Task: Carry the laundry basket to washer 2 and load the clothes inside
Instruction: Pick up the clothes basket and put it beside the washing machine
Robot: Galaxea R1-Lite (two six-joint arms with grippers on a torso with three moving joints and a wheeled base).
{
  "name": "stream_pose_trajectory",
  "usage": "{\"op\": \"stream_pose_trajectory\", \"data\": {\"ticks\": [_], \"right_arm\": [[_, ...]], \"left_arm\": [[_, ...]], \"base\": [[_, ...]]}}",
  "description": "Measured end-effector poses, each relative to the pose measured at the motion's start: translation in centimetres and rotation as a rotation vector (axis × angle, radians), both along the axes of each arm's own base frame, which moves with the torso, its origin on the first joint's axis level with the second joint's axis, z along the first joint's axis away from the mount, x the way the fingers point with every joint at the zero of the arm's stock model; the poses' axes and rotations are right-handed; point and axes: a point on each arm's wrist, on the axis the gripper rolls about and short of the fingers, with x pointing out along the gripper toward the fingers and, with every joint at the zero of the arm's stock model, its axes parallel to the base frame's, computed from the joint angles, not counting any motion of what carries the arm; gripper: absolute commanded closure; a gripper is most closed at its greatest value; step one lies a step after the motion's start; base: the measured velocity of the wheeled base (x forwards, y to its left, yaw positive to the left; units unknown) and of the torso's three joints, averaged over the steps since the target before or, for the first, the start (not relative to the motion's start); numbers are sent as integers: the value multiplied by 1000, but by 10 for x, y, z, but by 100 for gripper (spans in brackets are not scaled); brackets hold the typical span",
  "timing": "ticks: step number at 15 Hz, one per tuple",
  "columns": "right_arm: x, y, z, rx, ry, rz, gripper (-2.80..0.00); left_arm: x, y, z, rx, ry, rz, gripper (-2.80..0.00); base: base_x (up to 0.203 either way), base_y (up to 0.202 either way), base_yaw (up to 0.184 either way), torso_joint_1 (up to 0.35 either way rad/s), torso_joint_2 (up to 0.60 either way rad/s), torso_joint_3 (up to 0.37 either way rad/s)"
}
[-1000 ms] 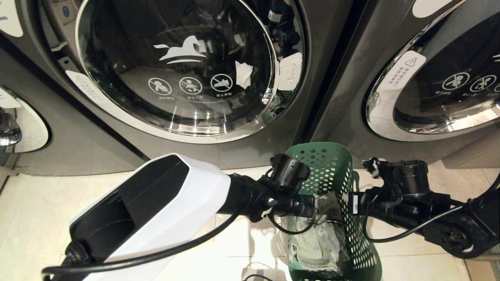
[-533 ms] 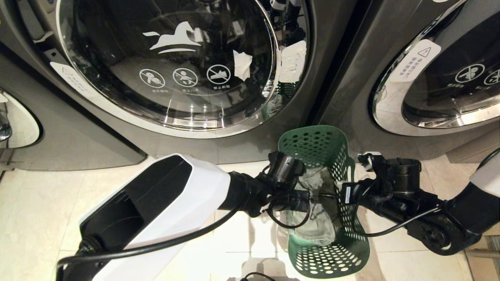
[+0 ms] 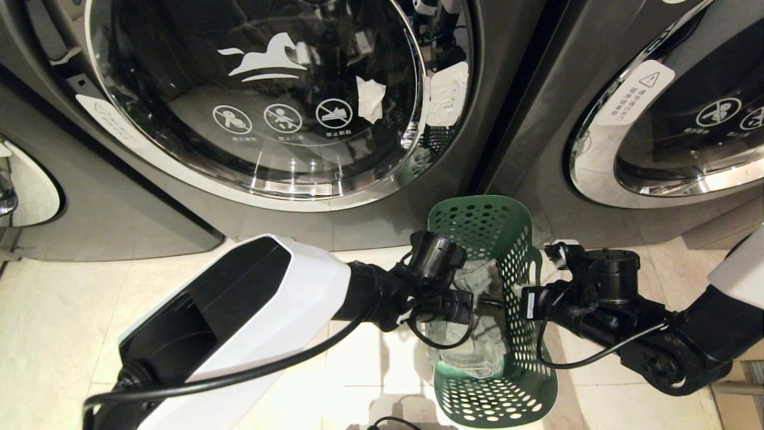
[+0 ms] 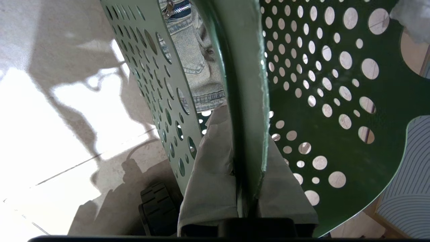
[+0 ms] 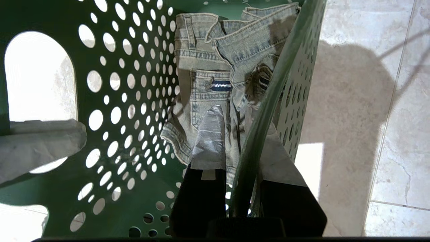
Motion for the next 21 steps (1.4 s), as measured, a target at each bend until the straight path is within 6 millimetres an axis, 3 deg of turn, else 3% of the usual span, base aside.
{"op": "stream_pose_trajectory", "data": {"ticks": [21], "right_arm": [[-6, -1, 0, -18, 3, -3, 0]], "left_arm": [[-3, -4, 2, -36, 42, 32, 0]], "base": [[0, 0, 0, 0, 0, 0]]}}
